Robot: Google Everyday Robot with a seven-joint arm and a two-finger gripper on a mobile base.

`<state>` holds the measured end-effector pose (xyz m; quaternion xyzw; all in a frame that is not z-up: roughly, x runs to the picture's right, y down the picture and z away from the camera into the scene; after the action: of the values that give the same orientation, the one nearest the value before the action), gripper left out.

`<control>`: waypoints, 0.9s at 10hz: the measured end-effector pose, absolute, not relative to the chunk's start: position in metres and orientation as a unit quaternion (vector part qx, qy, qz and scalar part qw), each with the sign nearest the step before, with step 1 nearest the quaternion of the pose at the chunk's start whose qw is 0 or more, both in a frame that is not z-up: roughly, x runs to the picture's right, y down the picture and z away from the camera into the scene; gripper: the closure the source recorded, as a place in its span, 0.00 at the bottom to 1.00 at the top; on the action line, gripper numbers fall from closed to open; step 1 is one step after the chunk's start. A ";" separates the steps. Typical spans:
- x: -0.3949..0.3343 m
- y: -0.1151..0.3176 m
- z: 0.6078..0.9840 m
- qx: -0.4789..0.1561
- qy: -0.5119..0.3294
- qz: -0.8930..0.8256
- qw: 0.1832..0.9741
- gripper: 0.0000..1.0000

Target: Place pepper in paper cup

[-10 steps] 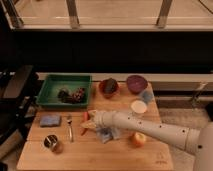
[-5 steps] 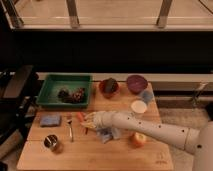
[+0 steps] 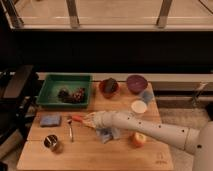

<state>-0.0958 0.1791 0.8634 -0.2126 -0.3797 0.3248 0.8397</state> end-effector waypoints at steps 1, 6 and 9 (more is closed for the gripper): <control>-0.096 0.179 0.863 -0.213 -0.380 0.324 0.840 0.76; -0.097 0.181 0.862 -0.218 -0.380 0.318 0.841 0.28; -0.098 0.184 0.863 -0.221 -0.379 0.316 0.841 0.26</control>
<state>-0.0983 0.1838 0.8626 -0.2210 -0.3788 0.3155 0.8415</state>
